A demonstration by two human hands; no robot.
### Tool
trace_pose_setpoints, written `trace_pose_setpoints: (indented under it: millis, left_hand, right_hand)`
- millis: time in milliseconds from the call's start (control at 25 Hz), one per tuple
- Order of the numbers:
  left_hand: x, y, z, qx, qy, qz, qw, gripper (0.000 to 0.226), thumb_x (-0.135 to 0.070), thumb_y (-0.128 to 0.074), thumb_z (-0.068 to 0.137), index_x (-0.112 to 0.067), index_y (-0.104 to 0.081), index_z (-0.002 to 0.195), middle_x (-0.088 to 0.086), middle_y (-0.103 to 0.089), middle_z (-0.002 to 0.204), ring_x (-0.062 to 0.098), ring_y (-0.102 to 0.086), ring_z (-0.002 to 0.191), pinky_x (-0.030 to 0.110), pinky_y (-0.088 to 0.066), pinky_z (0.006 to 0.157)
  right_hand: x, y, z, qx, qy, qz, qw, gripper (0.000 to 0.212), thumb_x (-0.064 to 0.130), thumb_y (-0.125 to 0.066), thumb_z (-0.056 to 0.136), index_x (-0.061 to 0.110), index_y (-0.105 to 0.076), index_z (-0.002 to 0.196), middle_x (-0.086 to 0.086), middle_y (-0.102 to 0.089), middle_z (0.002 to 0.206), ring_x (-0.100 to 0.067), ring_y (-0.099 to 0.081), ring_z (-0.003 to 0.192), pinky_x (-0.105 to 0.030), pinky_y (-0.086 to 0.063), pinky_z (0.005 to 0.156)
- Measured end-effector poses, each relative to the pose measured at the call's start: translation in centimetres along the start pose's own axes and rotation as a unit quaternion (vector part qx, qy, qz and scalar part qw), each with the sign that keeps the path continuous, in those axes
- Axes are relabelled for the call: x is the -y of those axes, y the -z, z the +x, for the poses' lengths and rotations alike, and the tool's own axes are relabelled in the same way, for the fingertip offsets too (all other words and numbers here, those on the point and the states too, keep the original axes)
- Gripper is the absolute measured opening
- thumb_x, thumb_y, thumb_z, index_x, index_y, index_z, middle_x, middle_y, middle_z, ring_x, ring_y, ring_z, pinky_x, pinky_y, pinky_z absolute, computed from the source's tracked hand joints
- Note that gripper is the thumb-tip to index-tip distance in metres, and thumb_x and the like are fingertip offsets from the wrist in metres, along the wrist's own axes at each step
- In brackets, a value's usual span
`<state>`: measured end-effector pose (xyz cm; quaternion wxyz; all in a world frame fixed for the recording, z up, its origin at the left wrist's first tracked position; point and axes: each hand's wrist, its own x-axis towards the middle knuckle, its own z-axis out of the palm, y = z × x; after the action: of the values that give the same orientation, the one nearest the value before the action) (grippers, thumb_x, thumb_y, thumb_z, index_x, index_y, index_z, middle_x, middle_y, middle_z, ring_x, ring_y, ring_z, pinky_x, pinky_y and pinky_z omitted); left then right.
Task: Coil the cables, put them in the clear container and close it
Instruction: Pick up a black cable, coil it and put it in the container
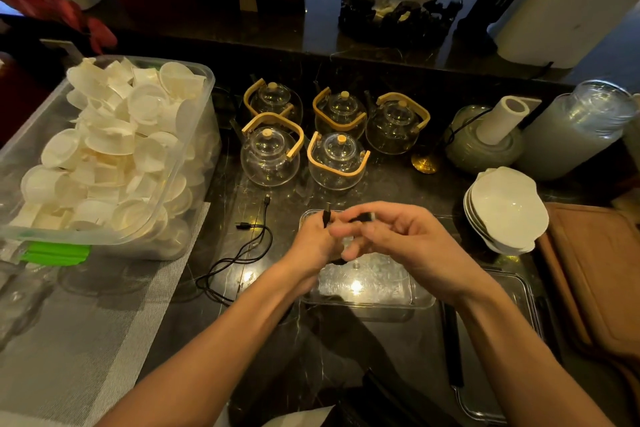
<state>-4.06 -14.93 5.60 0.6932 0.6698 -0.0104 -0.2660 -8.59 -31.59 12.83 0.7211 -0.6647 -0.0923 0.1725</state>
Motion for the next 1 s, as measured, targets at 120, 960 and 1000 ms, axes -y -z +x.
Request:
trace_pose_setpoints:
  millis: [120,960,1000]
  left_hand:
    - [0.5,0.0,-0.1,0.003,0.018,-0.060,0.998,0.026,-0.027,-0.054,0.103,-0.026,-0.078,0.092,-0.001,-0.040,0.058,0.014,-0.035,0.052,0.024,-0.035,0.054]
    - [0.5,-0.7,-0.6,0.022,-0.002,-0.057,0.998,0.019,-0.031,-0.054,0.104,-0.014,-0.051,0.096,-0.010,-0.042,0.057,0.005,-0.033,0.045,0.018,-0.030,0.044]
    - [0.5,-0.6,-0.6,0.024,-0.002,-0.053,0.998,0.019,-0.030,-0.055,0.104,-0.014,-0.051,0.096,-0.011,-0.042,0.056,0.005,-0.032,0.045,0.018,-0.030,0.044]
  right_hand:
    - [-1.0,-0.6,0.3,-0.093,0.017,-0.040,0.995,0.018,0.020,-0.069,0.091,0.011,-0.078,0.104,-0.008,-0.076,0.094,-0.024,-0.072,0.083,-0.033,-0.059,0.078]
    - [-5.0,-0.6,1.9,-0.155,-0.200,-0.193,0.948,0.012,0.012,-0.059,0.095,0.012,-0.069,0.087,0.007,-0.051,0.054,-0.004,-0.053,0.044,-0.031,-0.056,0.043]
    - [-5.1,-0.6,2.0,-0.142,-0.214,-0.169,0.952,0.020,0.011,-0.058,0.096,0.009,-0.069,0.080,0.006,-0.049,0.053,-0.005,-0.050,0.043,-0.030,-0.055,0.042]
